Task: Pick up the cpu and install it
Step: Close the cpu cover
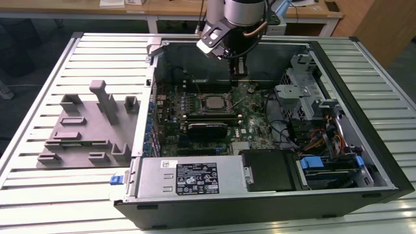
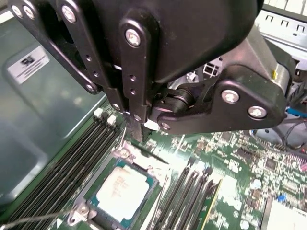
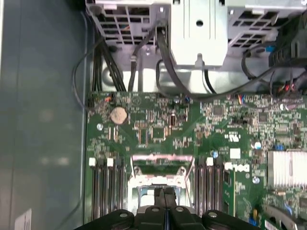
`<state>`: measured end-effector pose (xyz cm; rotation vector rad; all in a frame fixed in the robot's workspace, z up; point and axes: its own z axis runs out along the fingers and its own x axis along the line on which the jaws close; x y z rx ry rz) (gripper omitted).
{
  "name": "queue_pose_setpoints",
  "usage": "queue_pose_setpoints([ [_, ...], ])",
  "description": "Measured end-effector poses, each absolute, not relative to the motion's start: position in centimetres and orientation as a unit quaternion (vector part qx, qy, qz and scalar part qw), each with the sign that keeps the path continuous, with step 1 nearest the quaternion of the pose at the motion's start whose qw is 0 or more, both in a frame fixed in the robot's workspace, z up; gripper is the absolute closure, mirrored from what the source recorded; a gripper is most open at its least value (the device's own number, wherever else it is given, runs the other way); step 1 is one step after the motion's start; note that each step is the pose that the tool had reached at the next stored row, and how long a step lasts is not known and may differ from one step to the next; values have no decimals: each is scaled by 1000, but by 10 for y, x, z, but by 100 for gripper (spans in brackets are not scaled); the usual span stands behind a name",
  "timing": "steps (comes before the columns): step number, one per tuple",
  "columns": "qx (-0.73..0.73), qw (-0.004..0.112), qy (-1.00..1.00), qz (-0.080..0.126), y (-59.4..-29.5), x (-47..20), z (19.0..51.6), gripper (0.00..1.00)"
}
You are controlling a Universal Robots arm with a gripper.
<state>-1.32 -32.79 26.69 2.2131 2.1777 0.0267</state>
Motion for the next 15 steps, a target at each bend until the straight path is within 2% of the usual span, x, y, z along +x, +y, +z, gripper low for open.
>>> queue_pose_setpoints([
  [15,713,18,701,9,-328,21,267,89],
])
